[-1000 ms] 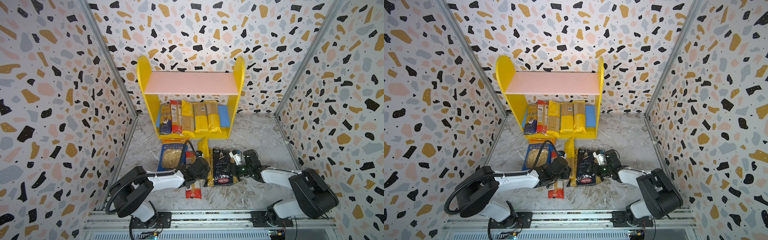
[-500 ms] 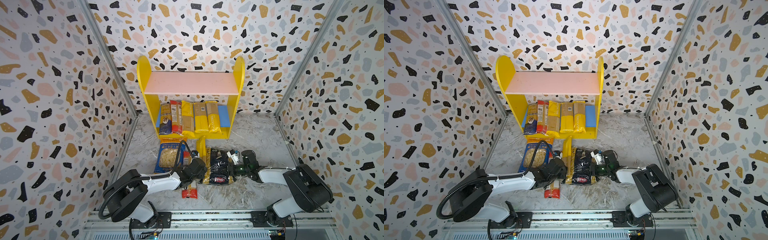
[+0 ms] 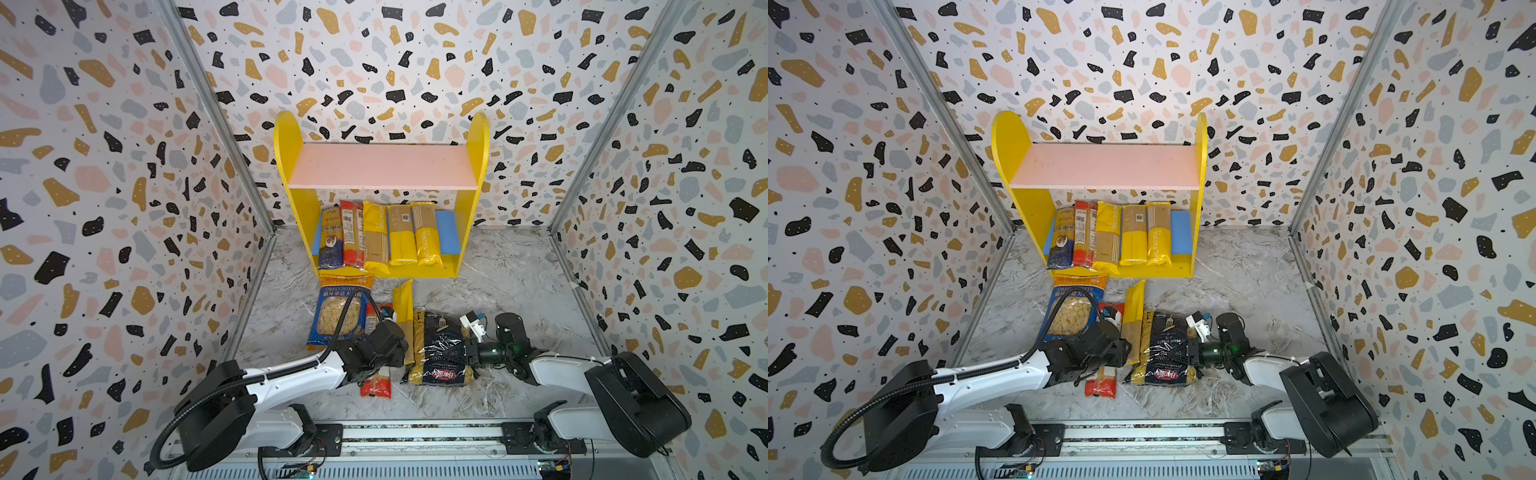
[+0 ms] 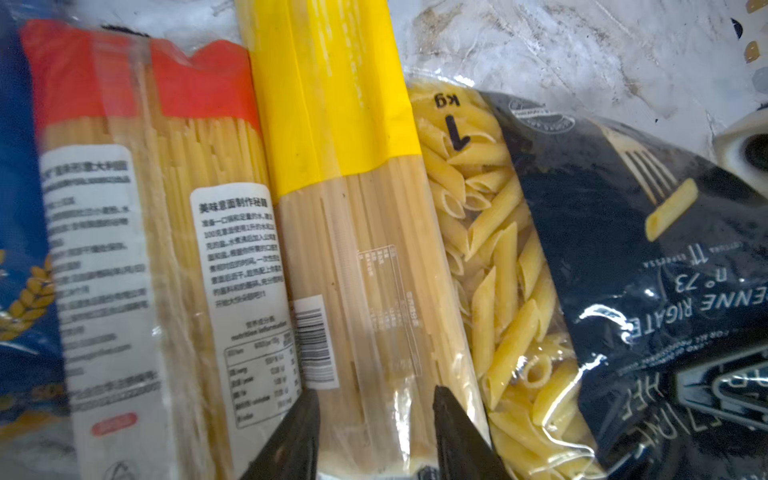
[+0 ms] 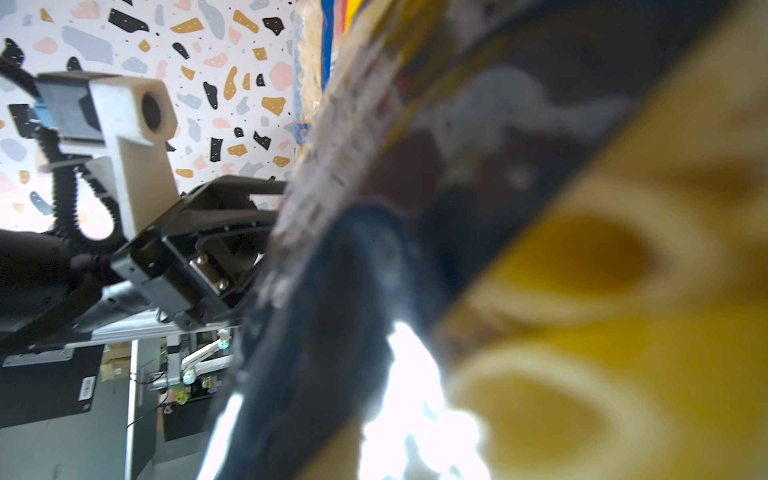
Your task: Place and organize the pasta boxes and bags onto the shelf
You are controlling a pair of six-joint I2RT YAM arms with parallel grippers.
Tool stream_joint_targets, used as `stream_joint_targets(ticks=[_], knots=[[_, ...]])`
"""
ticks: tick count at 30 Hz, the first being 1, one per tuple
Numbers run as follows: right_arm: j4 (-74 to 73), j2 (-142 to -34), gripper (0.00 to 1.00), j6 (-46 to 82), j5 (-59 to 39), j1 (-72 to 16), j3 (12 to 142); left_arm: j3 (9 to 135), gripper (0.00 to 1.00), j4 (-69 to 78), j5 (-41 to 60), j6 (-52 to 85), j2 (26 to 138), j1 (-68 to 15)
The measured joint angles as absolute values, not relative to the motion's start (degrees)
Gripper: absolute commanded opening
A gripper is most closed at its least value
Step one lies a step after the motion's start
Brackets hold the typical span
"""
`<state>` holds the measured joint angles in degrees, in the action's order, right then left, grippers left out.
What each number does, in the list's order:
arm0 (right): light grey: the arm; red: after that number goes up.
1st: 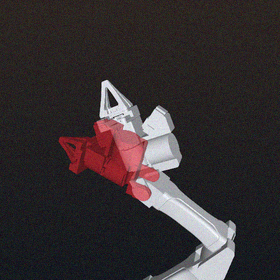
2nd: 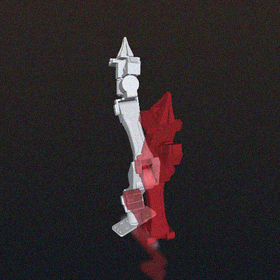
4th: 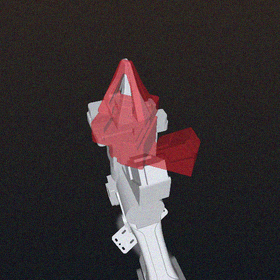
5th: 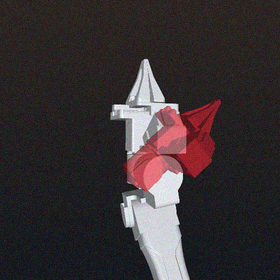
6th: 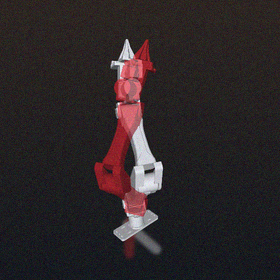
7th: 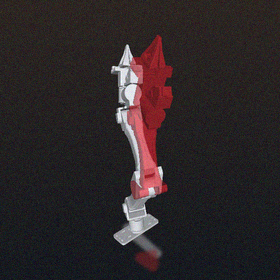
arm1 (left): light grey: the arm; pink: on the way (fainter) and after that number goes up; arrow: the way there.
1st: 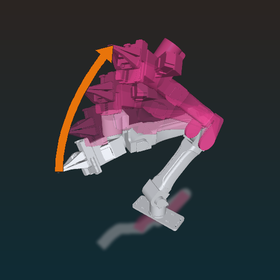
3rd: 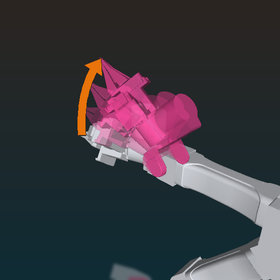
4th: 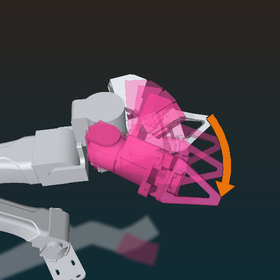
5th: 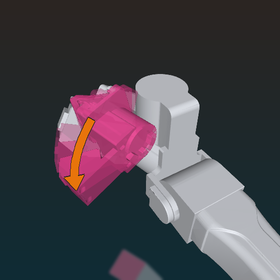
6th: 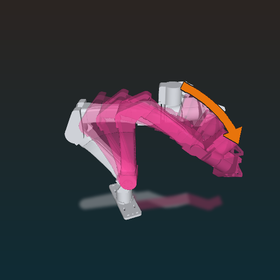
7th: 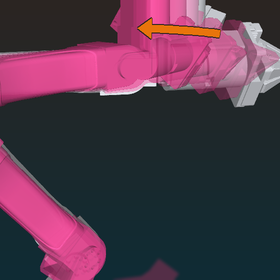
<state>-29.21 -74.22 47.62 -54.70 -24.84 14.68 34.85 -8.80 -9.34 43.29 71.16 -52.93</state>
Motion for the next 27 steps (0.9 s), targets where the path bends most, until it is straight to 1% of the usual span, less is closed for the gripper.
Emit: stream_joint_targets(ticks=[7,12,20,27], knots=[[-21.0,-63.0,0.18,48.1,-56.4,-21.9,13.0,35.2,0.54,-13.2,-9.8,43.2,68.0,-51.7],[-17.0,-57.3,0.18,48.6,-56.6,-21.1,12.8,35.7,0.55,-15.1,-10.5,43.2,65.5,-51.4],[-13.0,-53.0,0.17,50.0,-57.9,-21.1,13.0,35.7,0.55,-16.3,-10.8,43.3,63.2,-51.1],[-7.9,-50.8,0.17,50.7,-58.1,-21.4,15.8,35.6,0.55,-16.2,-10.0,43.8,62.6,-51.1]])
